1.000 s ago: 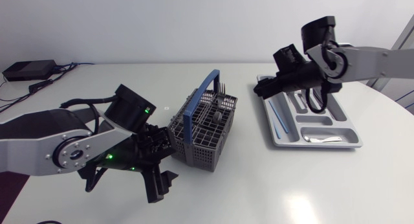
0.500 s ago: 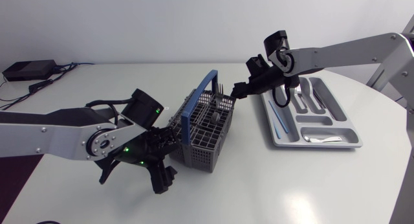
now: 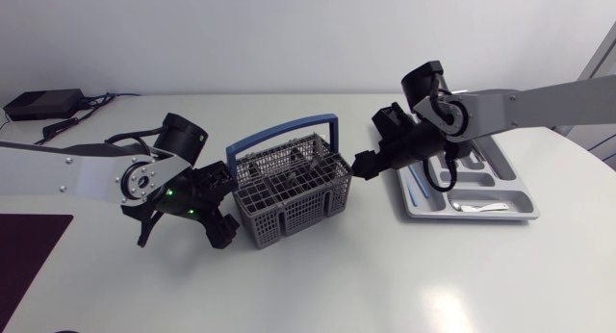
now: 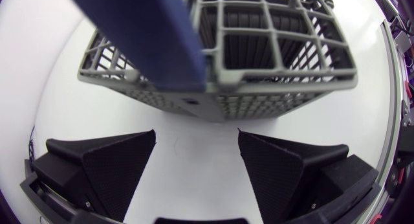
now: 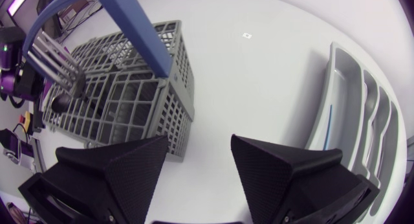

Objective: Unload the cutlery basket into the drawer organizer.

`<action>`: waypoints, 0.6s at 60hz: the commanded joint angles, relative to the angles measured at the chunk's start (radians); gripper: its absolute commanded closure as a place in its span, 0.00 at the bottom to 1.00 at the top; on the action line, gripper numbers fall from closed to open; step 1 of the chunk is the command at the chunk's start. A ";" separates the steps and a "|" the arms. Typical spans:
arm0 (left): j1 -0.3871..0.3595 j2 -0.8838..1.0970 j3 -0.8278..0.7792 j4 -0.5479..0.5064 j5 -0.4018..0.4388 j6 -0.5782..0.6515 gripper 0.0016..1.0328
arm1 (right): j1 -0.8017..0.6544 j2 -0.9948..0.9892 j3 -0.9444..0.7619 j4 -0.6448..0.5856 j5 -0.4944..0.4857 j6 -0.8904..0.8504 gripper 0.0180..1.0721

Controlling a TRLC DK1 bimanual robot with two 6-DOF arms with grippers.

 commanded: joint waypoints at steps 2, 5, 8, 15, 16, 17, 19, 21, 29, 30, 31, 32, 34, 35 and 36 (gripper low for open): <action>-0.003 0.033 0.047 0.019 0.014 0.040 0.05 | 0.026 -0.101 -0.069 0.000 0.006 -0.003 0.32; -0.003 0.027 0.039 0.019 0.014 0.046 0.04 | 0.020 -0.181 -0.103 -0.003 0.026 0.001 0.32; -0.003 0.010 0.030 0.018 0.016 0.048 0.04 | 0.014 -0.249 -0.126 -0.005 0.026 0.024 0.32; -0.006 -0.067 -0.007 0.002 0.016 0.056 0.04 | 0.023 -0.365 -0.156 -0.031 0.001 0.050 0.32; -0.006 -0.081 -0.011 -0.004 0.014 0.057 0.04 | 0.026 -0.376 -0.161 -0.031 -0.007 0.048 0.32; -0.006 -0.088 -0.013 -0.007 0.014 0.059 0.04 | 0.029 -0.387 -0.166 -0.032 -0.011 0.048 0.32; -0.002 -0.141 -0.022 -0.031 0.014 0.059 0.04 | 0.031 -0.402 -0.175 -0.032 -0.019 0.048 0.32; 0.001 -0.185 -0.023 -0.065 0.014 0.059 0.04 | 0.039 -0.417 -0.187 -0.032 -0.025 0.045 0.32; -0.003 -0.332 0.000 -0.170 0.013 0.034 0.04 | 0.046 -0.430 -0.212 -0.024 -0.028 0.028 0.32; -0.013 -0.362 0.015 -0.188 0.008 0.007 0.04 | 0.045 -0.430 -0.213 -0.024 -0.028 0.028 0.32; -0.017 -0.372 0.024 -0.200 0.004 -0.006 0.04 | 0.045 -0.430 -0.215 -0.024 -0.028 0.027 0.32; -0.031 -0.388 0.036 -0.216 -0.007 -0.023 0.04 | 0.046 -0.430 -0.218 -0.024 -0.030 0.025 0.32; -0.049 -0.406 0.052 -0.231 -0.021 -0.049 0.04 | 0.049 -0.430 -0.221 -0.024 -0.030 0.025 0.32; -0.055 -0.412 0.058 -0.236 -0.027 -0.059 0.04 | 0.052 -0.431 -0.222 -0.024 -0.030 0.027 0.32; -0.071 -0.421 0.076 -0.252 -0.035 -0.084 0.04 | 0.057 -0.431 -0.224 -0.026 -0.030 0.027 0.32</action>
